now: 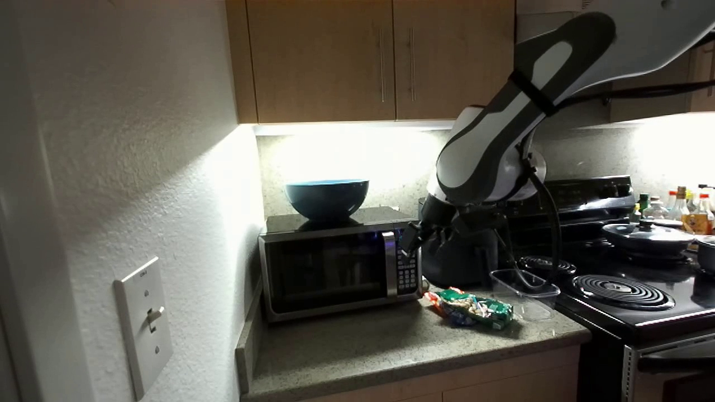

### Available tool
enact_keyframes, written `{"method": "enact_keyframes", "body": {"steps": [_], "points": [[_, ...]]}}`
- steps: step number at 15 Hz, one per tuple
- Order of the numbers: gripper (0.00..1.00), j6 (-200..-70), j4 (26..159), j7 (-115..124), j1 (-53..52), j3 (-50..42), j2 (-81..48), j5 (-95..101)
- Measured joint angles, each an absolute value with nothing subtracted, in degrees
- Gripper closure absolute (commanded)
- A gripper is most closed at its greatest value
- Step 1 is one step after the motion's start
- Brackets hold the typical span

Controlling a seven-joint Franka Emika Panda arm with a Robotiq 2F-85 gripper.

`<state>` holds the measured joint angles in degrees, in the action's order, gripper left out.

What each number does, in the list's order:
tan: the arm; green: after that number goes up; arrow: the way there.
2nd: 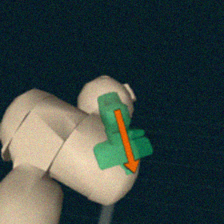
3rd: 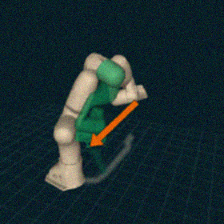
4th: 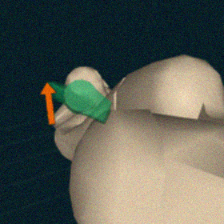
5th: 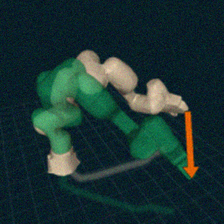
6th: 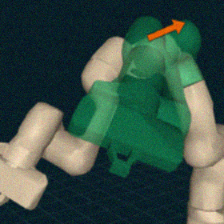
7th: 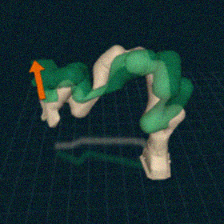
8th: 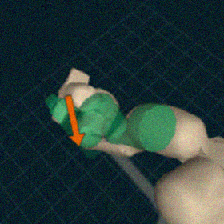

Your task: Open the microwave door

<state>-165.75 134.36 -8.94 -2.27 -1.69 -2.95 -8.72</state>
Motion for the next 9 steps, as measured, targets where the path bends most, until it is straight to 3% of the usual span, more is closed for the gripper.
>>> {"method": "enact_keyframes", "body": {"steps": [5,9], "points": [[0.00,-183.3,128.9,-8.5,-2.8,-1.7,-12.1,-7.8],[0.00,-185.9,123.7,-7.3,-4.5,-4.8,-17.6,-7.6]]}}
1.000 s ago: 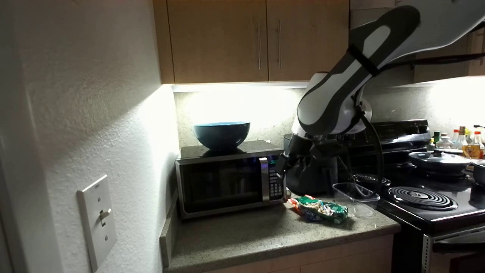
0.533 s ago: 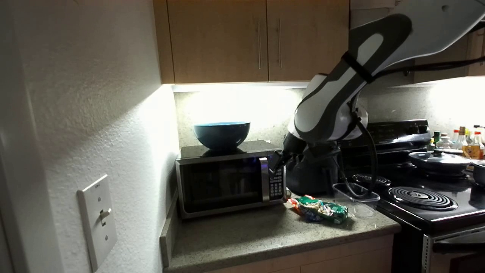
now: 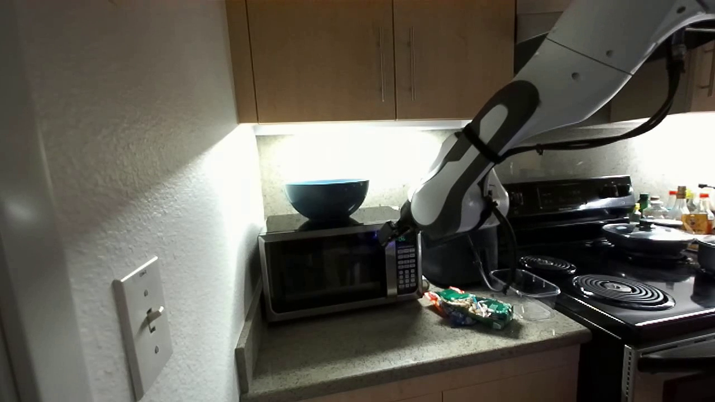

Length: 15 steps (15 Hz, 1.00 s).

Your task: Open the microwave door

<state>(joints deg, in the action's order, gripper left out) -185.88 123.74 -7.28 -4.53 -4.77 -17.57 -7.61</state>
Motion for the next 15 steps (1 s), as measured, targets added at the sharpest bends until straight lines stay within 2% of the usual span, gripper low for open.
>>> {"method": "enact_keyframes", "body": {"steps": [9,15], "points": [[0.00,-185.9,122.7,-7.1,-4.8,-5.4,-18.4,-7.1],[0.00,-185.9,114.0,-7.0,-5.7,-8.4,-25.1,-7.2]]}}
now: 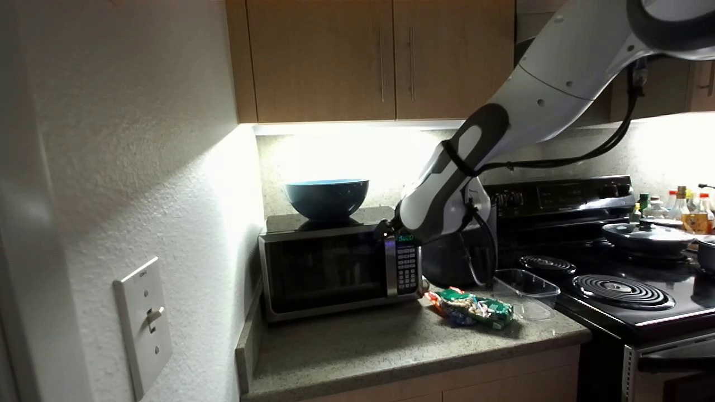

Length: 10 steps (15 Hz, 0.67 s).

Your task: Open the microwave door

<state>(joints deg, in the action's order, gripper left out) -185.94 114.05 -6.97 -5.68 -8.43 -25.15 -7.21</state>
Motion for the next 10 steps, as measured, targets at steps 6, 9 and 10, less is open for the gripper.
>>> {"method": "enact_keyframes", "body": {"steps": [6,9,10], "points": [[0.53,-185.3,105.2,-4.5,-5.9,-8.9,-33.0,-7.5],[0.73,-184.1,102.9,-2.5,-6.2,-9.6,-35.1,-7.6],[0.80,-183.5,102.4,-1.7,-6.4,-9.9,-35.5,-7.7]]}}
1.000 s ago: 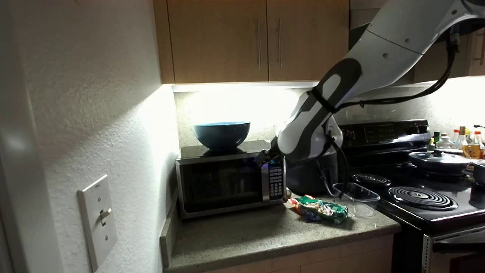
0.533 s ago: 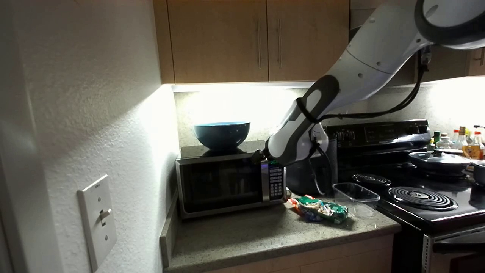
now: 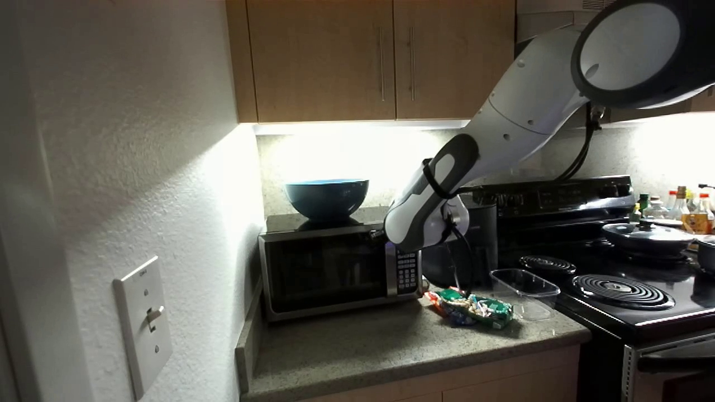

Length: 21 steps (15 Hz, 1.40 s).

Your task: Open the microwave door

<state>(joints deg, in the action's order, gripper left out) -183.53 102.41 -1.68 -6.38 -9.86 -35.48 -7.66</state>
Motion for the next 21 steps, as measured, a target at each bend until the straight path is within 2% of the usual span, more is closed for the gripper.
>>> {"method": "enact_keyframes", "body": {"steps": [2,4,6,9,12,13,15,21], "points": [[0.92,-181.8,101.8,-0.5,-6.6,-10.2,-35.6,-7.7],[0.93,-179.9,101.8,-0.4,-6.4,-10.3,-35.0,-7.3],[0.90,-178.1,102.0,-0.4,-5.8,-9.8,-34.1,-6.2],[0.95,-174.6,105.0,-0.5,-4.6,-7.4,-31.0,-4.5],[0.92,-172.4,110.0,1.2,-2.9,-4.2,-26.5,-4.3],[0.63,-172.3,110.8,1.7,-2.2,-3.2,-25.9,-4.3],[0.59,-172.1,111.7,1.8,-0.5,-1.2,-25.0,-4.6],[0.19,-164.8,117.6,-1.7,5.5,8.1,-18.5,-5.2]]}}
